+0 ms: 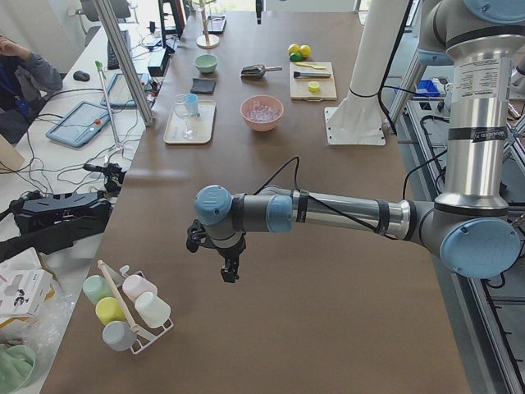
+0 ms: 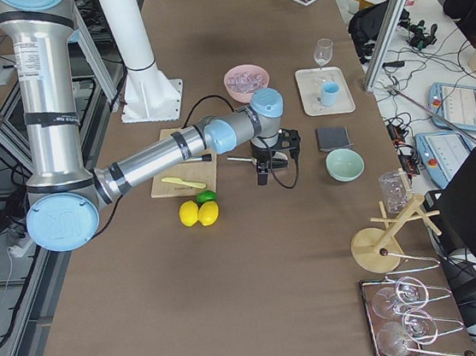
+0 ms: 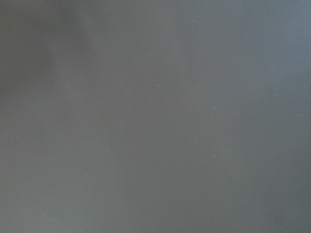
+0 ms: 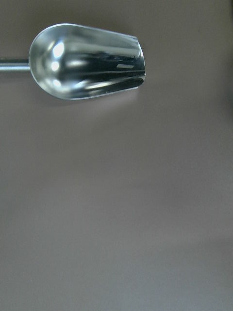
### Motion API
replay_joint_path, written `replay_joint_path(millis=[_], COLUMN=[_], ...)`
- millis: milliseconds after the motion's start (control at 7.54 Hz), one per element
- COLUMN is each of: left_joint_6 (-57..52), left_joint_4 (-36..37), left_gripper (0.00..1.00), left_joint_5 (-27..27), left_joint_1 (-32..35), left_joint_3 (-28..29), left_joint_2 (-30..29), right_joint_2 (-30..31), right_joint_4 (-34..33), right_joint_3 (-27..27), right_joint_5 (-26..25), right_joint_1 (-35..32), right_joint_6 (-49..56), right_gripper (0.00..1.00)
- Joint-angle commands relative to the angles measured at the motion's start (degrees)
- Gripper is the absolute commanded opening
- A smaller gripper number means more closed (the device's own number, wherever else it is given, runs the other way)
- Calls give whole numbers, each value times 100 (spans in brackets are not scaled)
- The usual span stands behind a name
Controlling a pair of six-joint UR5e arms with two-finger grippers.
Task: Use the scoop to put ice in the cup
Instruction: 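Grasp the metal scoop with the right gripper while the left reaches the pink bowl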
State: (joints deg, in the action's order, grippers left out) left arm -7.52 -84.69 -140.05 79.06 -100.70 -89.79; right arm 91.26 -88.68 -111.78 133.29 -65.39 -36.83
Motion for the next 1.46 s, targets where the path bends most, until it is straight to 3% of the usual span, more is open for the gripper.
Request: replay_joint_path(millis=[0,265,398,796,929,1061,1327], left_joint_6=[5,13,13,5,5,13,5], left_joint_4=[-82,-799,-1369,-2435,-2716,-2867,-3811], left_gripper=[98,98,98,98,98,98,98], left_joint_5=[-101,-101,-75,-40,221,1068,2012], left_joint_1=[-978,-1584,-2040,-3060,-3429,-3746,-4475], left_joint_3=[-625,-785,-776,-566,-539,-530,-365], left_joint_2=[-345,-661,-706,-1153,-1338,-1522,-1716], right_joint_2=[-64,-685,-767,-777,-759,-724,-707], right_joint_4=[929,932,932,932,923,914,906], right_joint_3=[129,384,386,579,579,570,579], right_joint_5=[-119,-389,-905,-1042,-1033,-1033,-1033], right_joint_1=[964,1631,2140,2574,2593,2593,2576], right_joint_6=[-1701,-2830,-3169,-3172,-3164,-3111,-3085], right_gripper=[100,100,100,100,100,100,100])
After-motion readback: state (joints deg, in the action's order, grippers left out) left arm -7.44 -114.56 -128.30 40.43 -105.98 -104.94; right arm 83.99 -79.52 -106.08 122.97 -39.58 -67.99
